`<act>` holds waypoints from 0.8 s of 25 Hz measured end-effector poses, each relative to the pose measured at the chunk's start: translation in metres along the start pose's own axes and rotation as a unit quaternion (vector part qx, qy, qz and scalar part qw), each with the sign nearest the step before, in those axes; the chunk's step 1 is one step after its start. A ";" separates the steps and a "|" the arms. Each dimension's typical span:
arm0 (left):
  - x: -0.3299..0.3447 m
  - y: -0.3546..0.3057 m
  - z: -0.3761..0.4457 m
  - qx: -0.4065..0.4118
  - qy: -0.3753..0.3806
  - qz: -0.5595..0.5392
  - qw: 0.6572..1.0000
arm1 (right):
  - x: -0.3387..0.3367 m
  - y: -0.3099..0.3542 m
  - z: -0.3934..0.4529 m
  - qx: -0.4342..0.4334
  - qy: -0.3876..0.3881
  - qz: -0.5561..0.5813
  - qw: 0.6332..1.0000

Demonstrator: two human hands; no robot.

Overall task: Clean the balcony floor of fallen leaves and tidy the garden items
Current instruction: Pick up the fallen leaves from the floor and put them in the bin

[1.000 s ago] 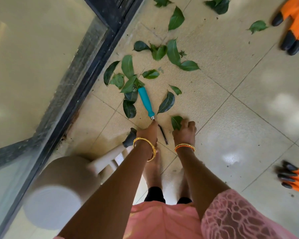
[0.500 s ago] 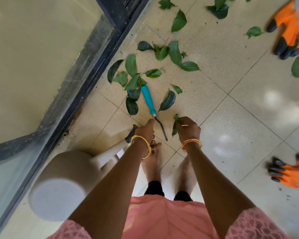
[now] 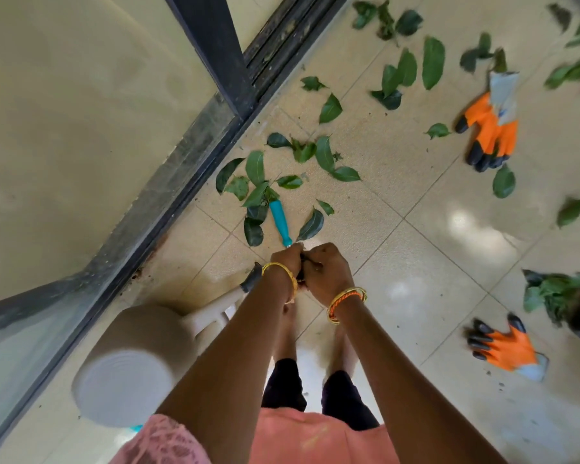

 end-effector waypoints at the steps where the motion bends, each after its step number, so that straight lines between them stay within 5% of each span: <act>1: 0.000 -0.004 0.004 0.017 0.002 0.006 1.000 | -0.005 0.004 0.003 -0.009 0.006 -0.016 1.000; 5: 0.000 -0.020 0.019 0.073 -0.004 0.009 0.997 | -0.012 0.000 0.040 0.039 0.093 0.116 0.988; 7: -0.005 -0.022 0.035 0.073 -0.017 -0.024 0.997 | -0.017 -0.012 0.076 0.038 -0.018 0.166 0.985; 9: -0.012 -0.020 0.056 0.075 -0.041 -0.014 0.996 | -0.017 -0.026 0.113 0.022 -0.119 0.083 0.989; 14: -0.029 -0.008 0.091 0.033 -0.108 -0.015 0.993 | 0.039 -0.048 0.165 -0.016 -0.075 -0.219 0.973; 20: -0.036 0.012 0.102 -0.008 -0.105 0.008 0.994 | 0.051 -0.061 0.168 -0.133 -0.157 -0.212 0.955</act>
Point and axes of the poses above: each hand's wrist, its own z-axis towards the middle knuckle, its own x-axis out of the palm, y = z × x, the point moved 4 cm from there along z, towards the middle knuckle, and after that the axes turned 13 degrees about x, right-handed, at the moved point
